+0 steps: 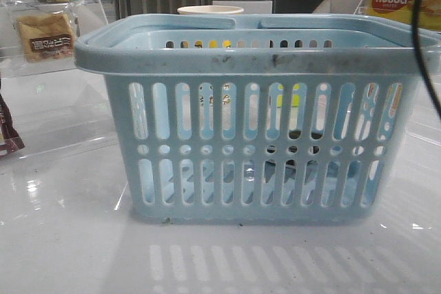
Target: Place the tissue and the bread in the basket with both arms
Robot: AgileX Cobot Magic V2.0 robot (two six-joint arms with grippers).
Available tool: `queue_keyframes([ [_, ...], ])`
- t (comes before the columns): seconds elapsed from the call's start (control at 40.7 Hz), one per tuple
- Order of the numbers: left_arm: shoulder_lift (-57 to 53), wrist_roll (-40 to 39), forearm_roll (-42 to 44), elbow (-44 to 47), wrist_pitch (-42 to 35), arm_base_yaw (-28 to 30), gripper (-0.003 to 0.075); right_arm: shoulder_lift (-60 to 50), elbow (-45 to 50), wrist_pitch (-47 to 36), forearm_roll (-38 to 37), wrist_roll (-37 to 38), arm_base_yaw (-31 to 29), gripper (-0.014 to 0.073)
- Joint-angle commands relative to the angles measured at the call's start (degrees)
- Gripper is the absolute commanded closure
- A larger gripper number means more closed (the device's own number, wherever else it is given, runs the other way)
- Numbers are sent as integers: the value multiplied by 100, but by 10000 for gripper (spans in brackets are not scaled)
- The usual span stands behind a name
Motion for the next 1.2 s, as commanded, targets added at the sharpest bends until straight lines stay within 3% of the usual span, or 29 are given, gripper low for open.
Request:
queue_keyframes([
  [0.0,-1,-37,-47,-191,-432,11,244,-652,105,-241,39,-43,1,123],
  [0.27,63,-37,-47,-191,-456,11,244,-1759,893,142,-177,-43,1,123],
  [0.565,442,-37,-59,-201,-715,11,244,-2107,1219,334,-185,-43,1,123],
  [0.713,884,-37,-281,-409,-750,11,182,-2107,1219,334,-185,-43,1,123],
  [0.786,1210,-37,-508,-663,-762,11,152,-2107,1219,334,-185,-43,1,123],
  [1.18,3258,-208,-755,-2671,-725,11,151,-2107,1219,334,-185,-43,1,123],
])
